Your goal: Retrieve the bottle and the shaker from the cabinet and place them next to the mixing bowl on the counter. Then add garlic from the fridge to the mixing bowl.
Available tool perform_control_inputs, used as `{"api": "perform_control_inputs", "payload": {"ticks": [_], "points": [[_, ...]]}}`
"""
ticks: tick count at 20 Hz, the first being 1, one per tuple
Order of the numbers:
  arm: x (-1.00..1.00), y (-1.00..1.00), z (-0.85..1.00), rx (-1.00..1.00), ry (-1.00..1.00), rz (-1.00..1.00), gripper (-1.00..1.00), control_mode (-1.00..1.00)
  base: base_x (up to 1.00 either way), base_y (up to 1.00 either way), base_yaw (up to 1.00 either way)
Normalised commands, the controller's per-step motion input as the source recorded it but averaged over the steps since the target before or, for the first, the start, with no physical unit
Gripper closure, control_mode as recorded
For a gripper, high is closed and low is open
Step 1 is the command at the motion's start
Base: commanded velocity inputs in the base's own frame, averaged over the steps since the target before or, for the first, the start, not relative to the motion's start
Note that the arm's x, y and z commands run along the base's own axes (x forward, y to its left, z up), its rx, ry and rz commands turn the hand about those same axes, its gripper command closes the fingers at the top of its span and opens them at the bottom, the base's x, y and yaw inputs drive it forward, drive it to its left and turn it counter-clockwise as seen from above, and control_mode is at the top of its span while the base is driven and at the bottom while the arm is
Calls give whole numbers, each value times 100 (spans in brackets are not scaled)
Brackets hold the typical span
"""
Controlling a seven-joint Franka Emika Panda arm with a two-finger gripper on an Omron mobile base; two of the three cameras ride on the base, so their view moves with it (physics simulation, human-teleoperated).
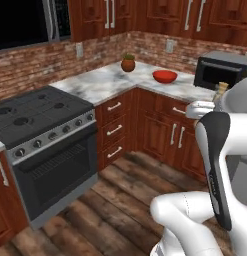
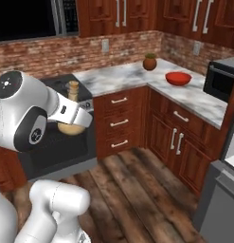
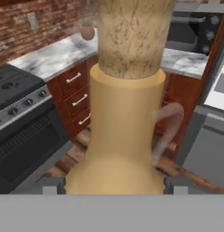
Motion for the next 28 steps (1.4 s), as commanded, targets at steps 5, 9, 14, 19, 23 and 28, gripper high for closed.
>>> {"api": "perform_control_inputs", "payload": {"ticks": [5, 9, 14, 19, 23, 28], "points": [[0, 0, 0, 0, 0, 0, 100, 100, 100, 16, -28], [0, 0, 0, 0, 0, 0, 100, 100, 100, 2, -32], [0, 0, 0, 0, 0, 0, 100, 100, 100, 0, -38], [0, 0, 0, 0, 0, 0, 100, 100, 100, 10, -40], [0, 0, 0, 0, 0, 0, 100, 100, 100, 13, -25], [0, 0, 0, 0, 0, 0, 100, 100, 95, 27, -18]]}}
